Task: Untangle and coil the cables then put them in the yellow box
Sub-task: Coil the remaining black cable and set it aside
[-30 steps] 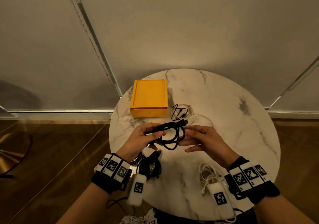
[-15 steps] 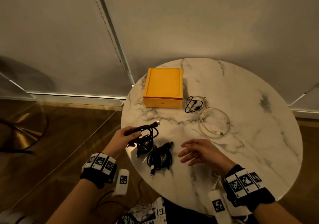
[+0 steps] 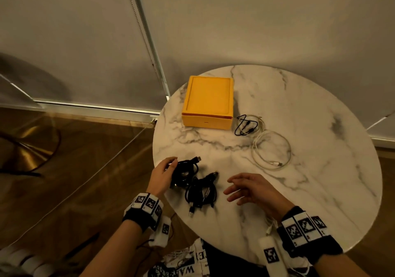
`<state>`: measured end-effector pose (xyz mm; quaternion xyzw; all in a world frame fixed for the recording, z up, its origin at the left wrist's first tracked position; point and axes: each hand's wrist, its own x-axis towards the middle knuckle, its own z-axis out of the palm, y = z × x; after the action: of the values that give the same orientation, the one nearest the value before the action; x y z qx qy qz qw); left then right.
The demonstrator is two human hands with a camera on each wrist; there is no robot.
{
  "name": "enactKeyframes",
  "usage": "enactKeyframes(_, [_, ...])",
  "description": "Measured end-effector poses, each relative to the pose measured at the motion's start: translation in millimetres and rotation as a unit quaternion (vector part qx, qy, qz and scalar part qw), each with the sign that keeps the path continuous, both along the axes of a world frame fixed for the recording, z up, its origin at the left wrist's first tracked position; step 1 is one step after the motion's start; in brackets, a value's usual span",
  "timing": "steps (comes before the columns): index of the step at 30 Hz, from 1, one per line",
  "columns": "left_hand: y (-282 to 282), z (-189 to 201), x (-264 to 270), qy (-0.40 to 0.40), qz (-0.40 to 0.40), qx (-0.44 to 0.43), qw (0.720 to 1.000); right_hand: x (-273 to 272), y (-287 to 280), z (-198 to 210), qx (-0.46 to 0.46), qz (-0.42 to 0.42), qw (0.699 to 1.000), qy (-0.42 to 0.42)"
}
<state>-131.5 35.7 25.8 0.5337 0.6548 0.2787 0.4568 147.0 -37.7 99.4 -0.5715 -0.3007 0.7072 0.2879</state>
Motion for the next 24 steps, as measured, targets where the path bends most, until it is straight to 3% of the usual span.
enactKeyframes(4, [2.6,25.3,4.7,0.038,-0.005,0.106,0.994,10.4,5.7,1.0,0.007,-0.021,1.000,-0.016])
enactKeyframes(6, [6.6,44.9,21.6,0.012,-0.018,0.133,0.991,25.0,8.8,0.9,0.010,-0.051,0.998,-0.021])
enactKeyframes(9, [12.3,70.3,55.4,-0.073,-0.087,0.099,0.989,50.7,12.2,2.7,0.015,-0.100,0.994,-0.034])
enactKeyframes(11, [15.8,80.5,81.1,-0.088,-0.162,0.092,0.978,69.0,11.5,3.2,0.023,-0.135,0.989,-0.047])
enactKeyframes(14, [21.5,84.2,115.7,-0.067,-0.242,0.051,0.967,97.4,5.2,-1.8,0.024,-0.192,0.979,-0.067])
enactKeyframes(16, [30.8,81.2,137.7,-0.011,-0.300,0.015,0.954,123.0,-2.3,-13.3,0.029,-0.211,0.967,-0.139])
enactKeyframes(19, [63.5,73.9,162.9,0.063,-0.314,-0.046,0.946,153.6,-15.2,-36.5,0.030,-0.142,0.932,-0.333])
enactKeyframes(22, [96.4,73.5,192.3,0.048,-0.222,-0.118,0.967,152.6,-27.4,-52.3,0.019,-0.043,0.918,-0.394])
enactKeyframes(24, [108.4,66.1,211.2,0.058,-0.231,-0.150,0.960,143.2,-30.0,-56.3,0.032,0.003,0.909,-0.416])
